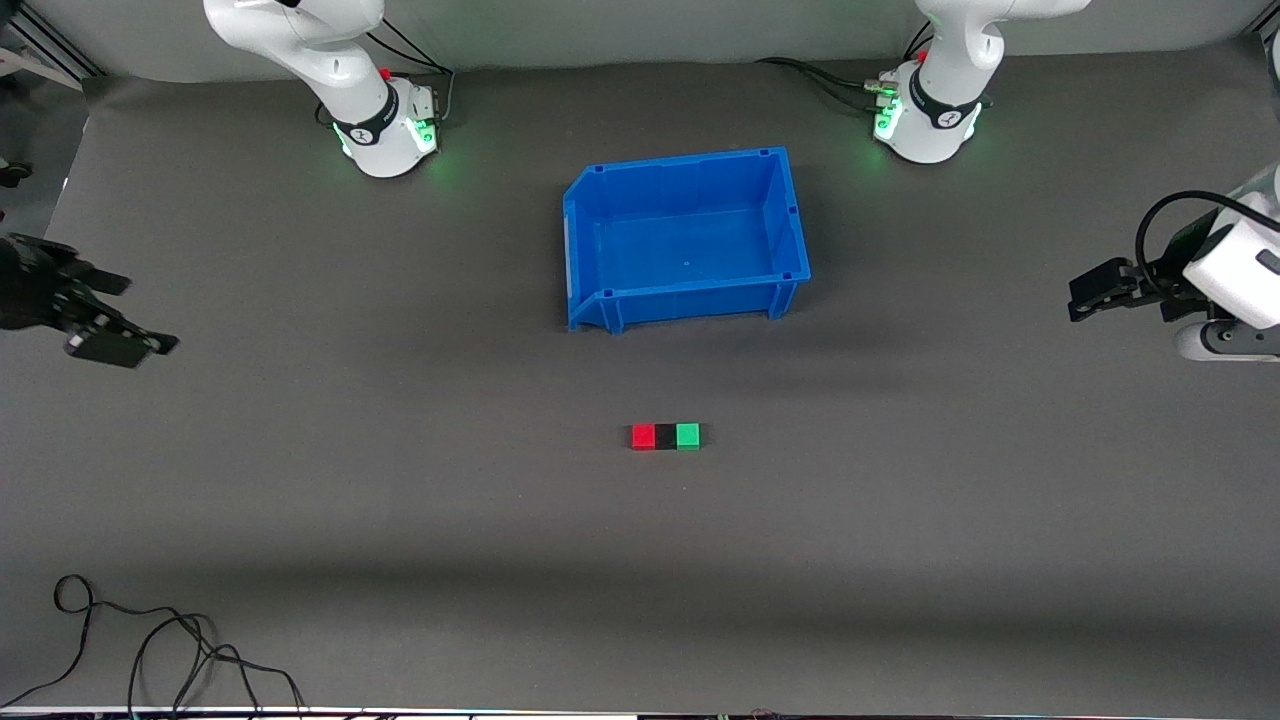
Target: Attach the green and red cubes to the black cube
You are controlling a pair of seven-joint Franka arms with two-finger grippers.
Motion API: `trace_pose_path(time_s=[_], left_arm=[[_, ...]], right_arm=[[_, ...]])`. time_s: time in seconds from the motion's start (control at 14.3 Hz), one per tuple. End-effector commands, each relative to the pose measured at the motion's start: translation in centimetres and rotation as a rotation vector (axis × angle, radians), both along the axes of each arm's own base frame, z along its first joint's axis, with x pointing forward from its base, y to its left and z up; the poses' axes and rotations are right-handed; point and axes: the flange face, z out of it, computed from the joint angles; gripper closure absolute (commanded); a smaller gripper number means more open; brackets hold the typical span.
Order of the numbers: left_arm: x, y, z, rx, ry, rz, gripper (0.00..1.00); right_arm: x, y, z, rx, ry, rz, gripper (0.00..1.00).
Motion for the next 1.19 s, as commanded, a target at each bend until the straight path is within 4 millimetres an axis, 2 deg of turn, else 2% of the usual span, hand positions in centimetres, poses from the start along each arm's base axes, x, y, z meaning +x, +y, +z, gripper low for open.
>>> trace_pose_path(time_s=[0.0, 0.14, 0.42, 0.77, 1.12], left_arm=[[-1.2, 0.2, 0.7, 0.015, -0.023, -0.045, 0.0], [-1.5, 0.8, 1.3, 0.014, -0.003, -0.091, 0.0], [-1.6, 0.9, 1.8, 0.015, -0.003, -0.096, 0.0], [-1.7, 0.7, 1.8, 0.043, 0.003, -0.101, 0.0], [-1.6, 0.5, 1.8, 0.042, 0.008, -0.087, 0.0]], right_arm=[[-1.3, -1.8, 0.8, 0.043, -0.02, 0.173, 0.0], [-1.4, -3.6, 0.3, 0.076, -0.037, 0.332, 0.0], [-1.0, -4.7, -0.2, 0.059, -0.073, 0.514, 0.0], [-1.2, -5.3, -1.2, 0.051, -0.167, 0.584, 0.0], [-1.6, -5.4, -1.3, 0.039, -0.197, 0.592, 0.0]])
